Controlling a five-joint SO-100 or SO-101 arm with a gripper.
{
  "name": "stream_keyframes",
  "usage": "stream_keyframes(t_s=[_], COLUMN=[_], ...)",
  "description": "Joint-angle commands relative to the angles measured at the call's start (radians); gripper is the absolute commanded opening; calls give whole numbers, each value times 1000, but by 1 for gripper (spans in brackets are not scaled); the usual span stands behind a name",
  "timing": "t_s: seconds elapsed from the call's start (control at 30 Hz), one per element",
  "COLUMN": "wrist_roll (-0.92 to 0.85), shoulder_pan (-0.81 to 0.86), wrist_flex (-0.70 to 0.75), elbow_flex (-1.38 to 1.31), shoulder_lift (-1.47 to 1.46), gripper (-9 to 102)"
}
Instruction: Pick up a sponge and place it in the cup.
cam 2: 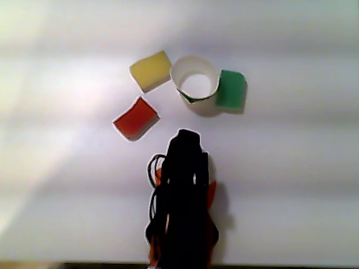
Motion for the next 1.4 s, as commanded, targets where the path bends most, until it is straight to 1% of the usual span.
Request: stream_keyframes(t_s=[0.0,0.2,0.27,0.37,0.43,0.67,0.73,0.9,1.1,1.23,1.37], wrist_roll=[15,28,89,129,143,130,133,123,75,-55,-179], shoulder_pan=[12,48,14,-43,-80,-189,-222,-284,-371,-419,-463], wrist_flex=[29,87,121,147,118,-55,-66,6,66,57,28], elbow_flex=[20,-114,-167,-267,-328,-566,-649,-896,-1121,-1207,-1218], shoulder_lift=[12,-21,-66,-167,-261,-627,-712,-900,-1069,-1147,-1180], gripper=[0,0,0,0,0,0,0,0,0,0,0])
